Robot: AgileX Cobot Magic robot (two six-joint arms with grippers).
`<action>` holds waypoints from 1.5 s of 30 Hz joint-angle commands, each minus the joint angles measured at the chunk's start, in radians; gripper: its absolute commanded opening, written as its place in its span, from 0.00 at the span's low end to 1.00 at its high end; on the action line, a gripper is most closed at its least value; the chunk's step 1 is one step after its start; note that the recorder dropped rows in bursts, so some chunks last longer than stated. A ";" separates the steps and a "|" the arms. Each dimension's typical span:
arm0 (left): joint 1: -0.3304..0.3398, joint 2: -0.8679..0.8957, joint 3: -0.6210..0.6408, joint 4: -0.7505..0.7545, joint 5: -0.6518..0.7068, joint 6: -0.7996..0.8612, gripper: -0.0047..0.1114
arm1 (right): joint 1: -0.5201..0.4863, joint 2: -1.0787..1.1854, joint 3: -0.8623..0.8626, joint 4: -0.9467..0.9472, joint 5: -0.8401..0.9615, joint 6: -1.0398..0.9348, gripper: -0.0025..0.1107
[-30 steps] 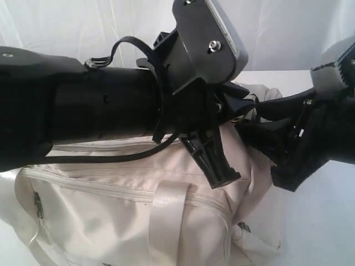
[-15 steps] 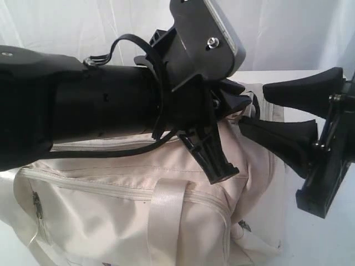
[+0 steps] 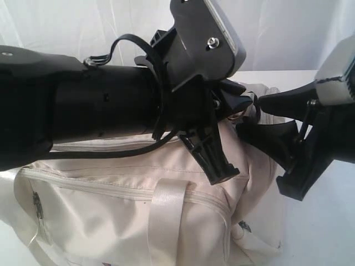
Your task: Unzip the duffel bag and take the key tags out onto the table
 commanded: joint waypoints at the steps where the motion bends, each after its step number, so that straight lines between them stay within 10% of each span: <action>1: -0.002 -0.027 -0.031 -0.014 0.013 0.058 0.04 | -0.001 0.003 0.003 0.002 0.004 -0.022 0.48; 45: -0.002 -0.027 -0.031 -0.019 0.062 0.056 0.04 | -0.001 0.032 0.003 0.082 -0.108 -0.177 0.12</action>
